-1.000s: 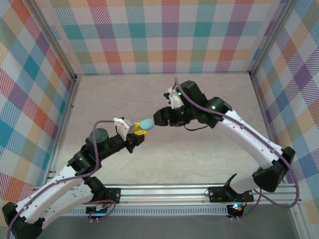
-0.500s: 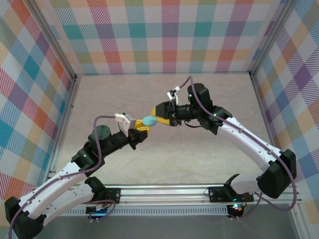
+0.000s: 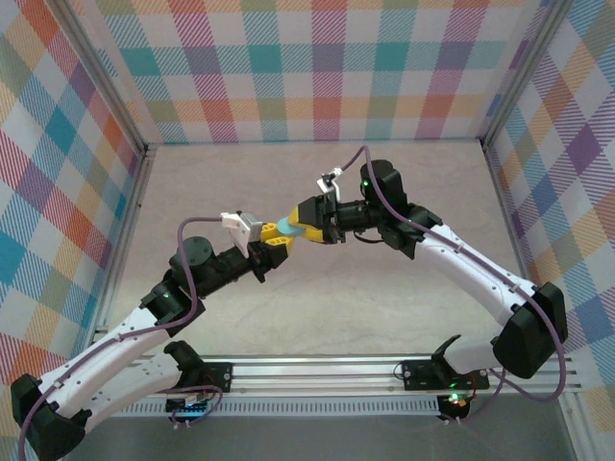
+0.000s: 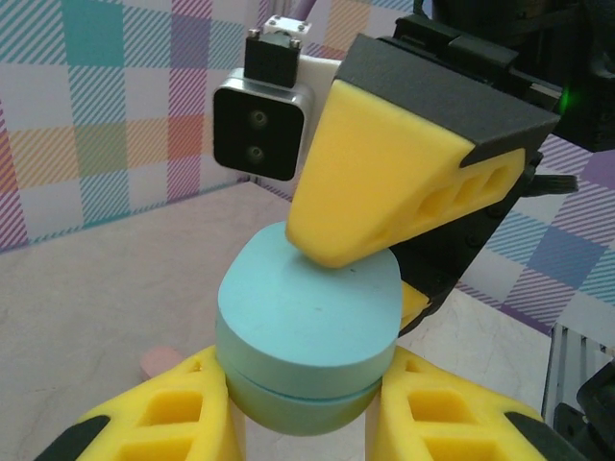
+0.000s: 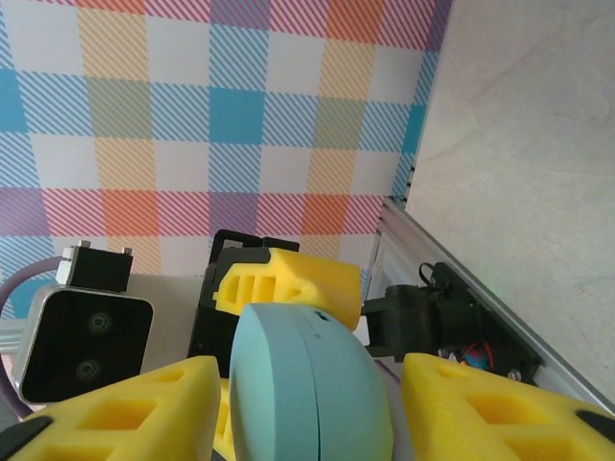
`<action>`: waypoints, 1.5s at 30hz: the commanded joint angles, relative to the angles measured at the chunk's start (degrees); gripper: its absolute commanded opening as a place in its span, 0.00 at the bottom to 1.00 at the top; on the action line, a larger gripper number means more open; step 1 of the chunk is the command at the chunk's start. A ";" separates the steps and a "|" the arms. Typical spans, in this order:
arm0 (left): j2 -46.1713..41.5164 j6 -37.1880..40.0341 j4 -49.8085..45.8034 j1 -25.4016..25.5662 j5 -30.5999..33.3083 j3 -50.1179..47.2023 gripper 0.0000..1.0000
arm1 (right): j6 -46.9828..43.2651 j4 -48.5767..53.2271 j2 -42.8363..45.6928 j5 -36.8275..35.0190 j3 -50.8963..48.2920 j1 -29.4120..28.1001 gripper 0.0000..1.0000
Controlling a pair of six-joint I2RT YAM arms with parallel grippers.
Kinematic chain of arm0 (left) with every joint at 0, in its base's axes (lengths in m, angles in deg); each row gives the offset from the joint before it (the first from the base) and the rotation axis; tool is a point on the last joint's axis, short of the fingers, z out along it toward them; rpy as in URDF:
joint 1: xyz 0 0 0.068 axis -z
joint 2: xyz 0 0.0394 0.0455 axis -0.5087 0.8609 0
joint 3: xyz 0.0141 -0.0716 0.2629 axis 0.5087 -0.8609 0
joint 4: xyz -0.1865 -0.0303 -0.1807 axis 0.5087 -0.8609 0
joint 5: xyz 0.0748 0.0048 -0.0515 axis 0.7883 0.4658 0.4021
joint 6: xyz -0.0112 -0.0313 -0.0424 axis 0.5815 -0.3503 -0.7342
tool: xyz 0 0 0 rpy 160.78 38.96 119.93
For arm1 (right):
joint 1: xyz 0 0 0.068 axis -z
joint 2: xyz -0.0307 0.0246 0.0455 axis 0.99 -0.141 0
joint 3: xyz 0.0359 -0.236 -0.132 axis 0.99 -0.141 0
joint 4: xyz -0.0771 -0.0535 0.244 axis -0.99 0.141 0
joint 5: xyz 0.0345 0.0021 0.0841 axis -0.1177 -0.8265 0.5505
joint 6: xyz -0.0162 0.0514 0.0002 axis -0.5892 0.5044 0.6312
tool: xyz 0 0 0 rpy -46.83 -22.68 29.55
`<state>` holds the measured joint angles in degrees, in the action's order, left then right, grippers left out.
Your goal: Insert the wireless bluetooth earbuds into the charging case
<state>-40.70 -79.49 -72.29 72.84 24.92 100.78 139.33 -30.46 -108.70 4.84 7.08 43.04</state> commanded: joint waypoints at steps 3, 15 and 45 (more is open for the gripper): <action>0.35 -0.47 2.55 0.00 0.06 1.94 0.18 | 2.48 -3.38 -0.66 3.16 -1.32 -0.34 0.47; 0.27 -0.21 -1.12 0.01 3.68 1.95 0.42 | 8.89 -12.44 -1.81 3.90 -4.19 -0.34 0.30; -10.05 -18.80 -28.92 -1.98 27.50 -1.51 1.00 | -15.59 -5.79 -42.55 -13.31 11.15 2.38 0.33</action>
<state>-52.07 -96.12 -101.32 71.64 52.67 100.21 127.59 -36.56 -149.25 -8.56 14.55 44.94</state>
